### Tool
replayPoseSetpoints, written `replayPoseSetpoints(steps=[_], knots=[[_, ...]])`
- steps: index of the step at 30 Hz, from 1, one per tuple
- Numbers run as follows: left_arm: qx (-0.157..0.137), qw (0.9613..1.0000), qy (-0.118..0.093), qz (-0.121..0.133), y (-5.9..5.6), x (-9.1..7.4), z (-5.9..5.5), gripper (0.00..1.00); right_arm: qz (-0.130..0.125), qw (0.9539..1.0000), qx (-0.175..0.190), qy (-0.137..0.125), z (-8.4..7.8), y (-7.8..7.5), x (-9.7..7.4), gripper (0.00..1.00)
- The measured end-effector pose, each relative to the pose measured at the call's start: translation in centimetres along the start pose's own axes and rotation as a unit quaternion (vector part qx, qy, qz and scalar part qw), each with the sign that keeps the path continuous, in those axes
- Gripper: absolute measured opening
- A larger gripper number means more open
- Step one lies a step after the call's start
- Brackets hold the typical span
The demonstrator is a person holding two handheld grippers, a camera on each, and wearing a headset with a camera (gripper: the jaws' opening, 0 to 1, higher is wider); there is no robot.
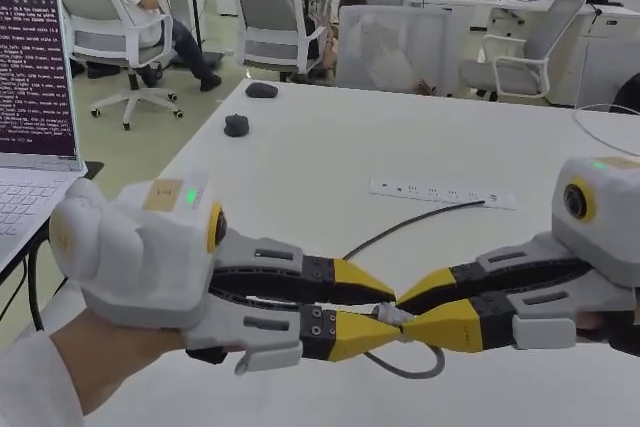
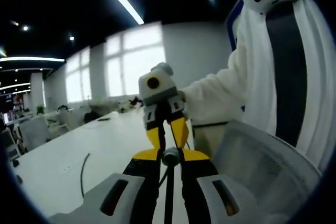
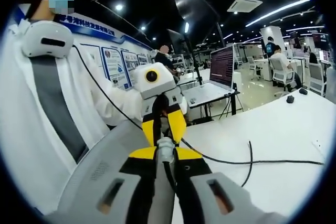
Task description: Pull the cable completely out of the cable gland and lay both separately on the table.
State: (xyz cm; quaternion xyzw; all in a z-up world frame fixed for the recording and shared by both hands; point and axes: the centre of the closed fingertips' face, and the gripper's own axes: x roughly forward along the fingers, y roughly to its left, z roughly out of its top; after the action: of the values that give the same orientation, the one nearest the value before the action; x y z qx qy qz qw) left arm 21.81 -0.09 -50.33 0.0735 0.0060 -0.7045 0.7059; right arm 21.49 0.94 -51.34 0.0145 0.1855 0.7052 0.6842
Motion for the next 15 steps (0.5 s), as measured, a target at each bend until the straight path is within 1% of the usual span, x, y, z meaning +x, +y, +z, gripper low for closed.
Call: replayPoseSetpoints(steps=[3,5,9,10,11,12,13,14,15], knots=[[0.009,0.9999,0.006,-0.003,-0.1,0.1,-0.2,0.14,0.004,1.0,0.001,0.004,-0.2,0.0,0.1,0.12],[0.014,0.9999,0.006,-0.004,-0.2,0.0,-0.2,0.14,0.006,1.0,-0.002,0.006,-0.2,0.0,0.2,0.13],[0.009,1.0,0.002,-0.002,0.1,-0.2,0.0,0.14,0.006,1.0,0.002,-0.004,0.2,0.0,0.1,0.12],[0.009,0.9999,0.005,0.0,0.1,-0.2,-0.1,0.14,0.002,1.0,0.003,-0.007,0.4,-0.1,0.1,0.1],[0.01,0.9999,0.013,0.001,0.2,-0.3,-0.4,0.14,-0.005,0.9999,-0.005,-0.015,0.7,-0.3,-0.1,0.05],[0.007,0.9999,0.012,0.001,0.1,-0.3,-0.4,0.14,-0.033,0.9991,-0.014,-0.023,1.3,-1.1,-0.6,0.0],[0.001,1.0,0.002,0.001,0.0,-0.3,-0.2,0.14,-0.024,0.9994,-0.02,-0.017,1.2,-0.9,-0.7,0.0],[-0.003,0.9998,-0.018,0.007,0.2,-0.3,0.6,0.14,-0.016,0.9998,-0.008,-0.011,0.8,-0.6,-0.9,0.0],[-0.001,1.0,-0.007,0.004,0.1,-0.4,0.2,0.14,-0.009,0.9996,0.001,-0.027,1.3,-0.3,-0.9,0.0]])
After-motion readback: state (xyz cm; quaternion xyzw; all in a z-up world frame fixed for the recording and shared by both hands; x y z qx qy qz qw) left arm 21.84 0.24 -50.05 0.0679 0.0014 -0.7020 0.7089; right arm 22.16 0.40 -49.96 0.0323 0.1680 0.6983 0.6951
